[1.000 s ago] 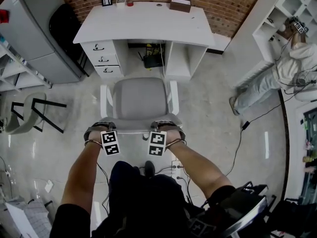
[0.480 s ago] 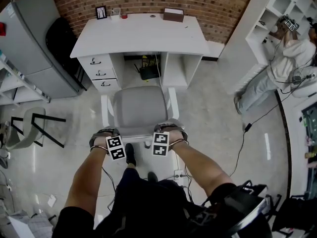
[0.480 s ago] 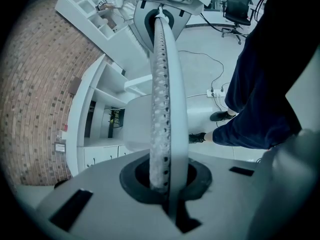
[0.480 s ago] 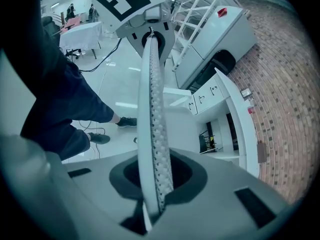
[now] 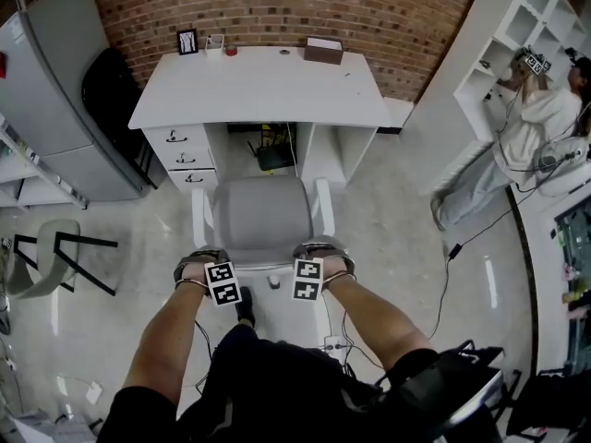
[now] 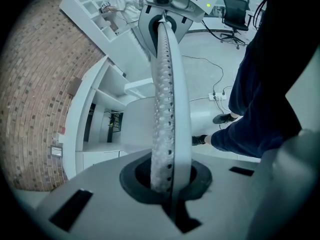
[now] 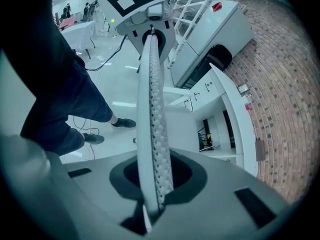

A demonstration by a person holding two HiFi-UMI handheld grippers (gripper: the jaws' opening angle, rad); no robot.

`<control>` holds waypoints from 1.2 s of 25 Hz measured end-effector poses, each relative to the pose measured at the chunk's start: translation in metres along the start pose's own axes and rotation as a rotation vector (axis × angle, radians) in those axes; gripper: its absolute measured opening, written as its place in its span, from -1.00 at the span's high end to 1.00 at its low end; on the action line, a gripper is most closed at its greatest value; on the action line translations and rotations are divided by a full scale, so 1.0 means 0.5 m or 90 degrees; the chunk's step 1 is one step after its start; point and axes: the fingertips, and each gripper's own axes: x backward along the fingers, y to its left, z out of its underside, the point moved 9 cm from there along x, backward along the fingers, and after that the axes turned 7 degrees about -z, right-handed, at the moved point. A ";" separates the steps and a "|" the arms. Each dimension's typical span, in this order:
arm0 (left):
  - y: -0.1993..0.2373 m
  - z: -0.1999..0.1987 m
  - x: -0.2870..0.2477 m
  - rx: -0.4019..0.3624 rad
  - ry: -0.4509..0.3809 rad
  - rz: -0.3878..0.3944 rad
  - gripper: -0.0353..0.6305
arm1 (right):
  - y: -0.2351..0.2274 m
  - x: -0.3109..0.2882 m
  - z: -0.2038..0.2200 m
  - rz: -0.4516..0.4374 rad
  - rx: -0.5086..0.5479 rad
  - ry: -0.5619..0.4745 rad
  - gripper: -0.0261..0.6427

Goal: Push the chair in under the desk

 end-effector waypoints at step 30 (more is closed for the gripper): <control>0.251 0.049 -0.122 -0.035 -0.022 -0.012 0.86 | -0.248 -0.084 -0.036 0.022 -0.038 0.026 0.78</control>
